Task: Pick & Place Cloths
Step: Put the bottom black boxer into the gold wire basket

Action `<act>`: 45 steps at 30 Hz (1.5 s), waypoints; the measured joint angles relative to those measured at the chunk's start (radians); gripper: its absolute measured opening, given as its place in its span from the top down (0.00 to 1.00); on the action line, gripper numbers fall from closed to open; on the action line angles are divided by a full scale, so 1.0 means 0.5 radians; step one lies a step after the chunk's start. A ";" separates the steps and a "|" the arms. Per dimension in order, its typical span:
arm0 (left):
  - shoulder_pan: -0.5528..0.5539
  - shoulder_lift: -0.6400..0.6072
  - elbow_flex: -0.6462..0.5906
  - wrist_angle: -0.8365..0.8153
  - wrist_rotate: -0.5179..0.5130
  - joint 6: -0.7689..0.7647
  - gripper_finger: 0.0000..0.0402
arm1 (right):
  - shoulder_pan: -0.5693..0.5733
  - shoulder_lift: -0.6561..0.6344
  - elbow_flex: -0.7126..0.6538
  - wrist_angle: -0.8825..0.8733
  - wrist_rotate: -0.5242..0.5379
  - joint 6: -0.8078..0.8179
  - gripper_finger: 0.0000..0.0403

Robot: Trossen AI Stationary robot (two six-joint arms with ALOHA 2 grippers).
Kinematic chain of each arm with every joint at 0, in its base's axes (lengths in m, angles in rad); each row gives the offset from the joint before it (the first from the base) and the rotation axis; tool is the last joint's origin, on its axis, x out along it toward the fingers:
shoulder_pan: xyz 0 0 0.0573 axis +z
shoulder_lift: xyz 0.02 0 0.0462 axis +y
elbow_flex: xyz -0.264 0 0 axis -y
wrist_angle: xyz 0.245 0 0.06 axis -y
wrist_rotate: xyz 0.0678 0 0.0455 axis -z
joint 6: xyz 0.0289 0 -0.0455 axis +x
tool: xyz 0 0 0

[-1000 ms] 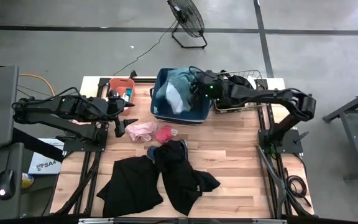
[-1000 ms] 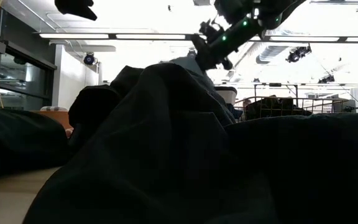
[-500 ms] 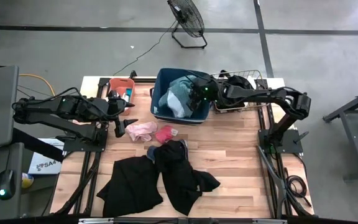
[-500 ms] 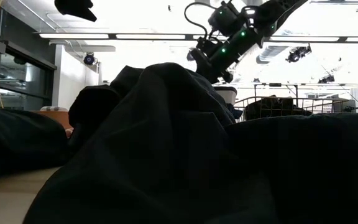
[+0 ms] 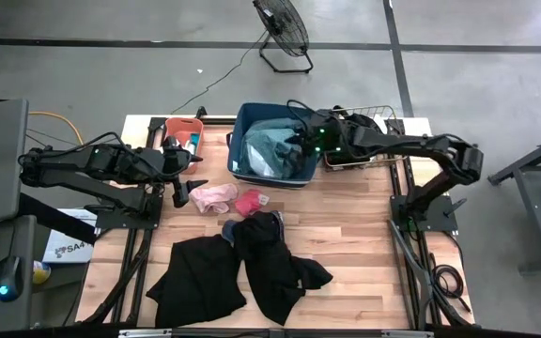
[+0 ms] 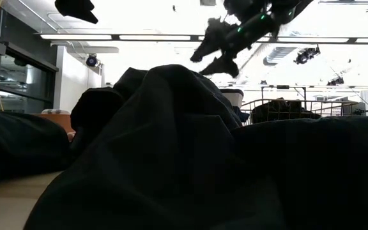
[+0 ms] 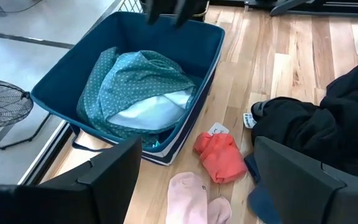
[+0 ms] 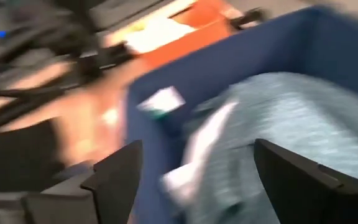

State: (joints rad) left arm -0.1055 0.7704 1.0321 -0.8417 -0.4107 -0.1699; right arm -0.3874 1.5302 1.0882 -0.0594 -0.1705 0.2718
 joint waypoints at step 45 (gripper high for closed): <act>0.000 0.000 0.002 -0.012 0.001 0.014 0.24 | 1.582 0.576 0.000 0.032 0.859 0.152 0.43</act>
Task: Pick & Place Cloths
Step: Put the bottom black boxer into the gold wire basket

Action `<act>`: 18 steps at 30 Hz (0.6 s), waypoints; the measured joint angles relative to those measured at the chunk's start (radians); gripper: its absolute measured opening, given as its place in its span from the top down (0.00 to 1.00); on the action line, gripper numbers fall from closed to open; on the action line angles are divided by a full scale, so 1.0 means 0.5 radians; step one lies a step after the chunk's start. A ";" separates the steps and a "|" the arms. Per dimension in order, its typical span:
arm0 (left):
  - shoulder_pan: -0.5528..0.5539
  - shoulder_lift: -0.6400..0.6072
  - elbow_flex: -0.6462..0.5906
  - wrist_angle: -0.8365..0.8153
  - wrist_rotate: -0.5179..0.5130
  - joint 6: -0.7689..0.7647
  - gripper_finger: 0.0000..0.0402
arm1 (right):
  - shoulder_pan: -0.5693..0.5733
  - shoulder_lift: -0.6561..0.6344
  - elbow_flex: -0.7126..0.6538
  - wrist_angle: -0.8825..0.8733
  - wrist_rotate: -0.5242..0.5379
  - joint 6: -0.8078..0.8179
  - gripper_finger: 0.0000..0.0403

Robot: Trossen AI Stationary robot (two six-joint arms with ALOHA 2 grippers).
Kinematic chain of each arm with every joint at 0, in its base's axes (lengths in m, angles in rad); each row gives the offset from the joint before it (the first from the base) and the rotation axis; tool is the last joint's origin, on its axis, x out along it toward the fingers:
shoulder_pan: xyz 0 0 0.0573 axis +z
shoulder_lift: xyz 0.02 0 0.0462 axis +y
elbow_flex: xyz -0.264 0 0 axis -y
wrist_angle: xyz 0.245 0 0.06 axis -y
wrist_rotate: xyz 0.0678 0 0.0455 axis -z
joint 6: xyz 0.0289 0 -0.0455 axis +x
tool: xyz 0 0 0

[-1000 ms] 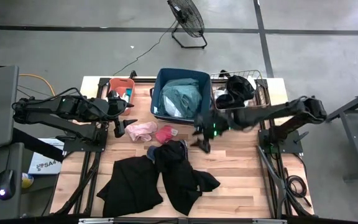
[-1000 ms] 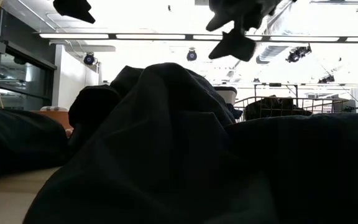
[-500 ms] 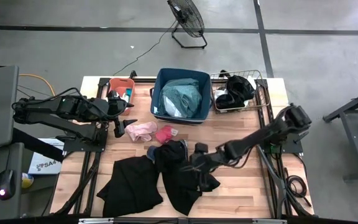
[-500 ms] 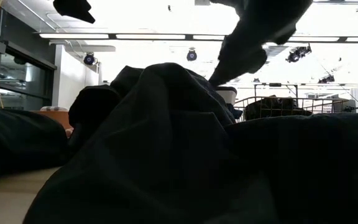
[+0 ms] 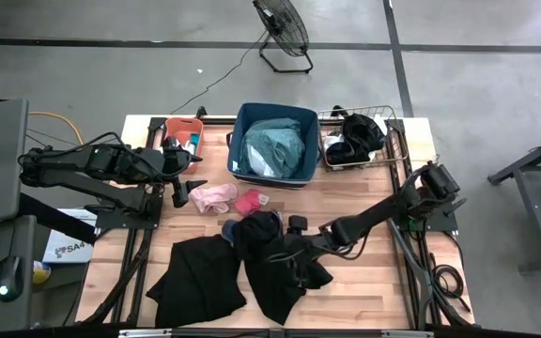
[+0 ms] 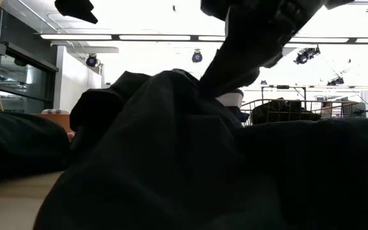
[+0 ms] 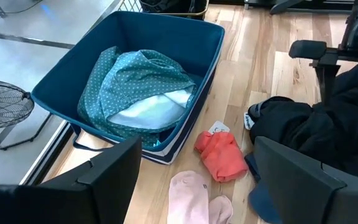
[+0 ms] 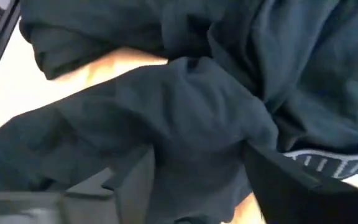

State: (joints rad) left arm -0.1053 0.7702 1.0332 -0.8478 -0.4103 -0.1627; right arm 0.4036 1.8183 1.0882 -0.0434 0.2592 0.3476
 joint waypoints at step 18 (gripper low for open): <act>0.000 0.000 0.000 0.001 0.000 -0.007 0.24 | 0.058 -0.488 -0.001 0.154 -0.042 -0.008 0.99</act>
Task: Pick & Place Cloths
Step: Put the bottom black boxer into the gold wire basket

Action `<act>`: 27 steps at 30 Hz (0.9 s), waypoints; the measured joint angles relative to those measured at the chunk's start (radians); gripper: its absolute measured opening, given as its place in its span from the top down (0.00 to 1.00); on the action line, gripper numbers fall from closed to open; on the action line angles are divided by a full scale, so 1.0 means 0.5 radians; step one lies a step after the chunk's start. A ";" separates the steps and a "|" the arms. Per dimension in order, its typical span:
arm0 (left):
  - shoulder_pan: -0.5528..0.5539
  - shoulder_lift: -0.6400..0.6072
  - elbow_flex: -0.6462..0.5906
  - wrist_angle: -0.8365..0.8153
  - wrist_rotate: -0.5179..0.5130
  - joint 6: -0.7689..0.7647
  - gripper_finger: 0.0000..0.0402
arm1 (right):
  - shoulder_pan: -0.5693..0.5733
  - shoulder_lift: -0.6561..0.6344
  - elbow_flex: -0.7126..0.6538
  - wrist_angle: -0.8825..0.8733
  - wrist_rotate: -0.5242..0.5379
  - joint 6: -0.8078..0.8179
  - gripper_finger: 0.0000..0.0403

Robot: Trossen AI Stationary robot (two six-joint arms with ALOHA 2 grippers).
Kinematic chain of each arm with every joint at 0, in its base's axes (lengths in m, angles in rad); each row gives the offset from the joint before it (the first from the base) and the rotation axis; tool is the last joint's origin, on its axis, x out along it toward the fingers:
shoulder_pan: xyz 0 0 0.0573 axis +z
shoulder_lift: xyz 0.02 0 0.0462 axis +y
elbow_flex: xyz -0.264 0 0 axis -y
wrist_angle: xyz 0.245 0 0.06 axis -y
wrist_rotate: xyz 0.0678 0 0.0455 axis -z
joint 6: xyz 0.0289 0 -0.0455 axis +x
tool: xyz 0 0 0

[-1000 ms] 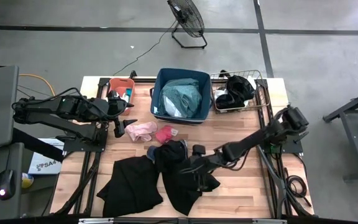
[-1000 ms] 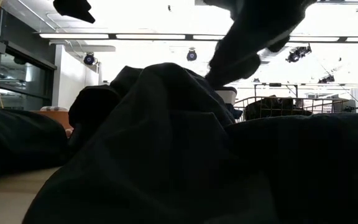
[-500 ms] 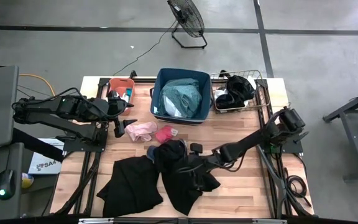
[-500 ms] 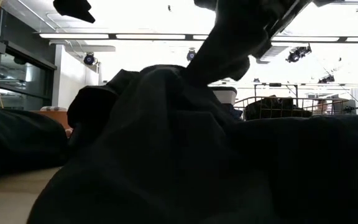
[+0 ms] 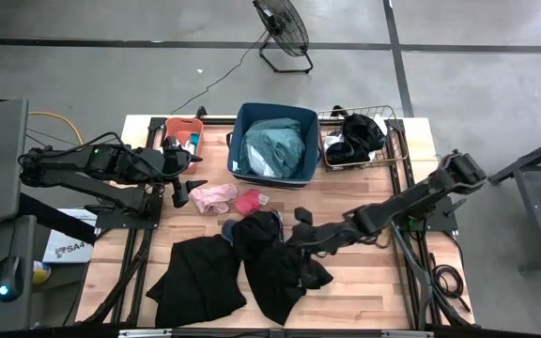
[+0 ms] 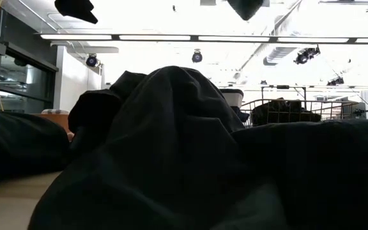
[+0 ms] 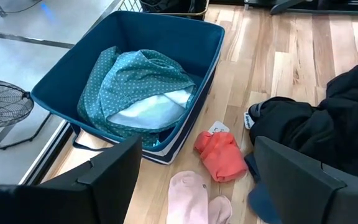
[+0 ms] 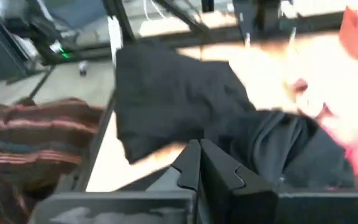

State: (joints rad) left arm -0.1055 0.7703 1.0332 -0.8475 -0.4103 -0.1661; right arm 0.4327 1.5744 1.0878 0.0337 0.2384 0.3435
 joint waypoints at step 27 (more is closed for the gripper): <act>0.000 -0.001 0.000 0.000 0.020 0.000 0.24 | -0.106 0.281 0.000 0.011 -0.163 -0.379 0.37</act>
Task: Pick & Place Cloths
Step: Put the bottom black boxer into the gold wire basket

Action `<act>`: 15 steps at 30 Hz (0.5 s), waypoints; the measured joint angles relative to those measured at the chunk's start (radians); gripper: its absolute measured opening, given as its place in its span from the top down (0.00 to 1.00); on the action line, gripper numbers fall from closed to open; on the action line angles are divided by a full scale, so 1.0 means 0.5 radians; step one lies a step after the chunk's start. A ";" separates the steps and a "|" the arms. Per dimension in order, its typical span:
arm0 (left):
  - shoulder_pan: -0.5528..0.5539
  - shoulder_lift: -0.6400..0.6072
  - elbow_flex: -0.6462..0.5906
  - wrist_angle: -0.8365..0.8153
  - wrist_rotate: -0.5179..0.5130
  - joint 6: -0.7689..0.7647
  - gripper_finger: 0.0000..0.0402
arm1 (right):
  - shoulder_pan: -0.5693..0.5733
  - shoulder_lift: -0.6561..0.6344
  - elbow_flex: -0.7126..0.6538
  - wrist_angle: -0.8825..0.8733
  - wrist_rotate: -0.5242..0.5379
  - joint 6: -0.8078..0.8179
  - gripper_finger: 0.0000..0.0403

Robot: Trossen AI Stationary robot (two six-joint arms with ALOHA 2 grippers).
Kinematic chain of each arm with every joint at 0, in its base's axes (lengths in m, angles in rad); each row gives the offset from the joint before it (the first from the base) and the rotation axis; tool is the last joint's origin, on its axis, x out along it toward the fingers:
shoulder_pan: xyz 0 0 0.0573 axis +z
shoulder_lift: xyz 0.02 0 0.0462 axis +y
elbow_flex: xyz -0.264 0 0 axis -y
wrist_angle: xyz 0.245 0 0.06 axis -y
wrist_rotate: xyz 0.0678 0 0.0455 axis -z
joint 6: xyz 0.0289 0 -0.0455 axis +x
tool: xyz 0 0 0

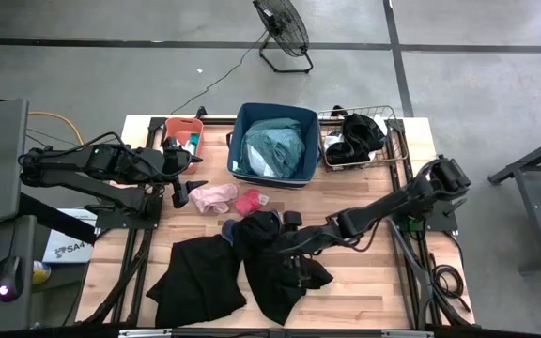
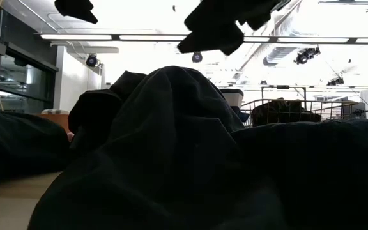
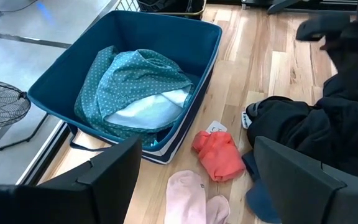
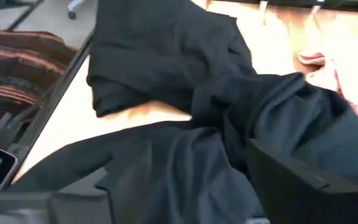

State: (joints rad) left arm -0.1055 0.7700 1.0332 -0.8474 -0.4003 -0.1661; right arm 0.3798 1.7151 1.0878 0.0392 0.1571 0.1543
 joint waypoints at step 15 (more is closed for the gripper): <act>0.000 0.000 -0.001 -0.001 0.001 0.000 0.24 | -0.071 0.183 0.000 -0.038 -0.065 -0.056 0.40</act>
State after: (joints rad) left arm -0.1055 0.7701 1.0328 -0.8478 -0.3996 -0.1661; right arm 0.3443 1.8065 1.0878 0.0204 0.1246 0.1264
